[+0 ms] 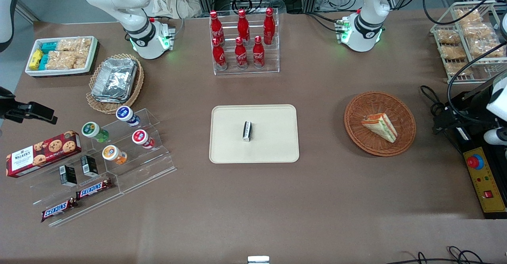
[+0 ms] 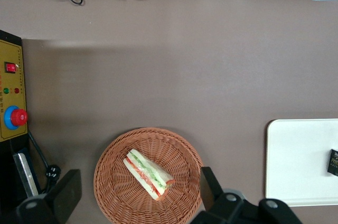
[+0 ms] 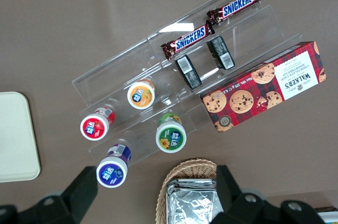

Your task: Place sandwich from basket to tray

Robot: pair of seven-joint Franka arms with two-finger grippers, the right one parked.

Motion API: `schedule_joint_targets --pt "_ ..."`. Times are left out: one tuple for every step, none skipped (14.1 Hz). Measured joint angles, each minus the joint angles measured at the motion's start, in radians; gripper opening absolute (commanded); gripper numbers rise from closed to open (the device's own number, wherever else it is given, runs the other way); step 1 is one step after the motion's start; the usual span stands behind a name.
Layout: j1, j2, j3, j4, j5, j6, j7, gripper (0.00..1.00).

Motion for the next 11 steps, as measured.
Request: schedule_joint_targets --pt "0.0 0.0 0.0 0.0 0.0 -0.001 0.0 0.99" --pt "0.0 0.0 0.0 0.0 -0.001 -0.001 0.0 0.99" --pt "0.0 0.0 0.0 0.0 -0.002 -0.001 0.0 0.99" --pt "0.001 0.0 0.0 0.0 -0.004 -0.002 0.0 0.99" --pt "0.001 0.0 0.0 -0.001 -0.008 -0.005 -0.001 0.99" --pt "0.001 0.0 0.0 -0.002 -0.01 -0.013 -0.01 0.99" --pt "0.001 0.0 0.0 -0.003 -0.012 -0.025 -0.042 0.99" --pt "0.001 0.0 0.0 -0.004 -0.013 -0.033 -0.101 0.99" --pt "0.0 0.0 0.0 -0.004 -0.013 -0.038 -0.18 0.99" --pt "-0.002 0.001 -0.003 -0.005 -0.01 -0.041 -0.261 1.0" --pt "-0.006 0.001 -0.006 -0.005 -0.004 -0.042 -0.339 1.0"
